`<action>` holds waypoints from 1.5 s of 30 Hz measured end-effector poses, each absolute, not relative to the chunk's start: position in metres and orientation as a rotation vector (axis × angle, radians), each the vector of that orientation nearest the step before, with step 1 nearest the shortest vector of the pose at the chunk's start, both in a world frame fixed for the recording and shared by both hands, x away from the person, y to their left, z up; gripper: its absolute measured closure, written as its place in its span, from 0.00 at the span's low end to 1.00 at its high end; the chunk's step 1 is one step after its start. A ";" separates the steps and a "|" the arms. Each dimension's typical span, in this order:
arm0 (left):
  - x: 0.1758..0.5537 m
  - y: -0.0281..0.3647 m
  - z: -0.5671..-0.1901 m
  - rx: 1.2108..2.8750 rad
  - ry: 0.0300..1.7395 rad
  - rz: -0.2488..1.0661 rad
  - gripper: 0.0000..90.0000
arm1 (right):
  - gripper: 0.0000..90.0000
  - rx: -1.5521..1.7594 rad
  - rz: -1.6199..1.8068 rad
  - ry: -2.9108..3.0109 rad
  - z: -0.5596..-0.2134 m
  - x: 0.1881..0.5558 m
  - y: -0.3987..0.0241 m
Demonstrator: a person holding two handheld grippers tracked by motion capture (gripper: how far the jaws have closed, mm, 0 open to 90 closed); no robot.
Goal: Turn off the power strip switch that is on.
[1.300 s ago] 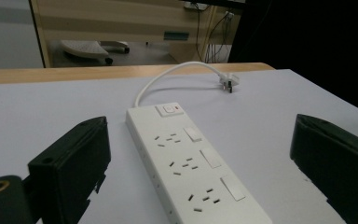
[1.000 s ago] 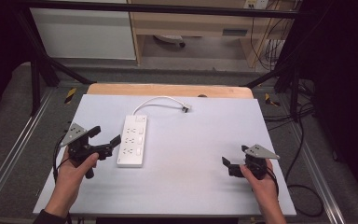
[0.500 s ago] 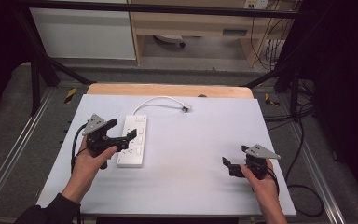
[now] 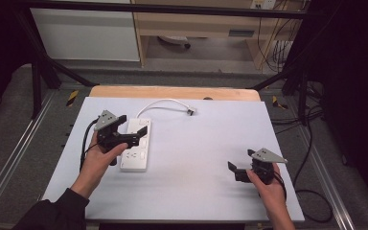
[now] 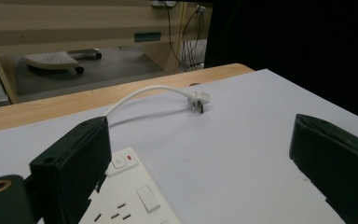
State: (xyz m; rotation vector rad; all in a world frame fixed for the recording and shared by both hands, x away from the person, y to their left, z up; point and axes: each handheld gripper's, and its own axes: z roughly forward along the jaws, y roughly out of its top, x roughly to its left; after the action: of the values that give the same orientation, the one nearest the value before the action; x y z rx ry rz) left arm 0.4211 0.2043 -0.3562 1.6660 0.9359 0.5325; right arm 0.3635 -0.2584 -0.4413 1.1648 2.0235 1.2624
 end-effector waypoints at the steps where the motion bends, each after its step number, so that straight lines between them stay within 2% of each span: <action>1: 0.423 0.204 -0.356 1.668 0.929 0.520 0.06 | 0.06 1.163 1.259 2.024 -0.441 0.364 -0.258; 14: 0.445 0.202 -0.356 1.689 0.978 0.517 0.09 | 0.06 1.171 1.255 2.028 -0.441 0.364 -0.259; 25: 0.461 0.215 -0.354 1.688 1.042 0.481 0.08 | 0.05 1.158 1.241 2.038 -0.441 0.364 -0.257; 45: 0.491 0.214 -0.364 1.708 1.093 0.515 0.11 | 0.08 1.175 1.243 2.056 -0.443 0.365 -0.259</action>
State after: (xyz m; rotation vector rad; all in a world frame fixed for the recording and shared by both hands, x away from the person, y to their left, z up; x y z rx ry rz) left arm 0.4905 0.2143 -0.3642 1.7080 1.0930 0.5147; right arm 0.3651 -0.2589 -0.4428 1.1748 2.0558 1.2432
